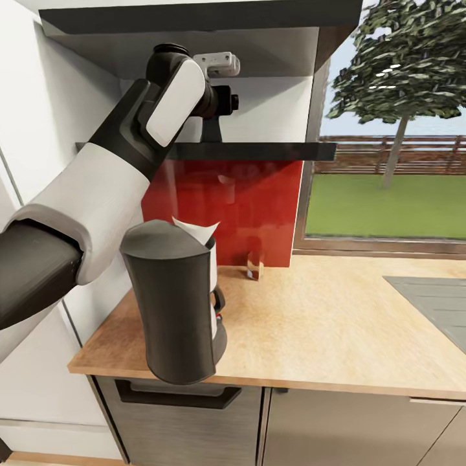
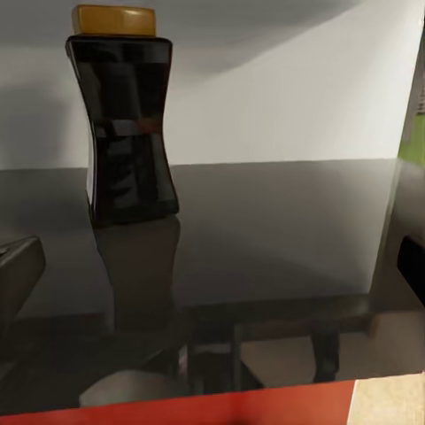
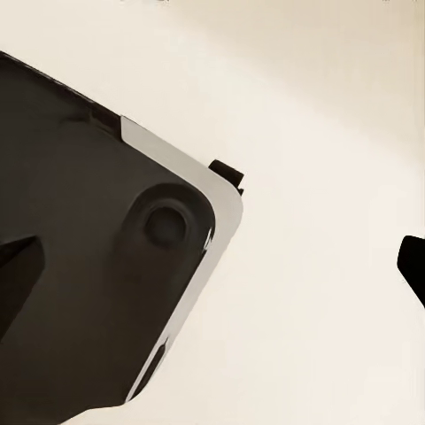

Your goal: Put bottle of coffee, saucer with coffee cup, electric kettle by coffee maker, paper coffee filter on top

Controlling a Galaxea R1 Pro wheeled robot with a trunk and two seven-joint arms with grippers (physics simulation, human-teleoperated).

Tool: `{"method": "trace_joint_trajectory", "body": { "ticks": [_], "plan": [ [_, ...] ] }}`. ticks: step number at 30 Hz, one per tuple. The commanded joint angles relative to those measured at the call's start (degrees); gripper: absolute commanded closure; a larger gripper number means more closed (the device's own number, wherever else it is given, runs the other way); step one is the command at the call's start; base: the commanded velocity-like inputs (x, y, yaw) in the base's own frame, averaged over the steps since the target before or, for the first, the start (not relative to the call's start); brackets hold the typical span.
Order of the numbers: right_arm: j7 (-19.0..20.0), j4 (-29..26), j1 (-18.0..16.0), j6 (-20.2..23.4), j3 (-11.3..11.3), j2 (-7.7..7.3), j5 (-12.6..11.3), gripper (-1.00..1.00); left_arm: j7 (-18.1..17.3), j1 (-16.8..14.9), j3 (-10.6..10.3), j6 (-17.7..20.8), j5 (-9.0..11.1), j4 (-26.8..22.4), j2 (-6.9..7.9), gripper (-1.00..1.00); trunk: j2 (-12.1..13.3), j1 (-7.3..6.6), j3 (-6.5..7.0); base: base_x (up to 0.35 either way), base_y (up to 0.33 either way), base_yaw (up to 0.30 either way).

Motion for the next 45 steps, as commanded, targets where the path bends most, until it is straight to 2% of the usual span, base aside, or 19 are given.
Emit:
{"method": "trace_joint_trajectory", "body": {
  "ticks": [1, 11, 15, 16, 19, 43, 45],
  "plan": [
    [0.36, 0.19, -0.09, -0.30, 0.40, 0.02, -0.60, -1.00, 0.60, -0.07, -0.10, 0.04, 0.56, -0.02, 0.00, -1.00, -0.06, 0.01, -0.08, 0.047, -0.016, 0.000],
    [0.36, 0.19, -0.07, -0.30, 0.40, 0.02, -0.60, -1.00, 1.19, -0.07, -0.14, -0.12, 0.53, 0.21, 0.00, -1.00, -0.06, 0.01, -0.08, 0.014, -0.005, 0.000],
    [0.36, 0.19, -0.09, -0.30, 0.40, 0.02, -0.60, -1.00, 3.41, -0.07, -0.18, -0.13, 0.49, 0.20, 0.00, -1.00, -0.06, 0.01, -0.08, 0.055, 0.000, 0.000],
    [0.36, 0.19, -0.10, -0.30, 0.40, 0.02, -0.60, -1.00, 4.89, -0.07, -0.18, -0.14, 0.50, 0.18, 0.00, -1.00, -0.06, 0.01, -0.08, 0.185, 0.000, 0.000],
    [0.36, 0.19, -0.09, -0.30, 0.40, 0.02, -0.60, -1.00, 5.82, -0.07, -0.26, -0.14, 0.51, 0.10, 0.00, -1.00, -0.06, 0.01, -0.08, 0.106, 0.000, 0.000],
    [0.36, 0.19, -0.07, -0.30, 0.40, 0.02, -0.60, -1.00, 6.39, -0.07, -0.63, -0.05, 0.56, 0.02, 0.00, -1.00, -0.06, 0.01, -0.08, 0.011, 0.000, 0.000],
    [0.36, 0.19, -0.07, -0.30, 0.40, 0.02, -0.60, -1.00, 6.39, -0.07, -0.63, -0.05, 0.56, 0.04, 0.00, -1.00, 0.74, -0.42, 0.28, 0.000, 0.000, 0.000]
  ]
}}
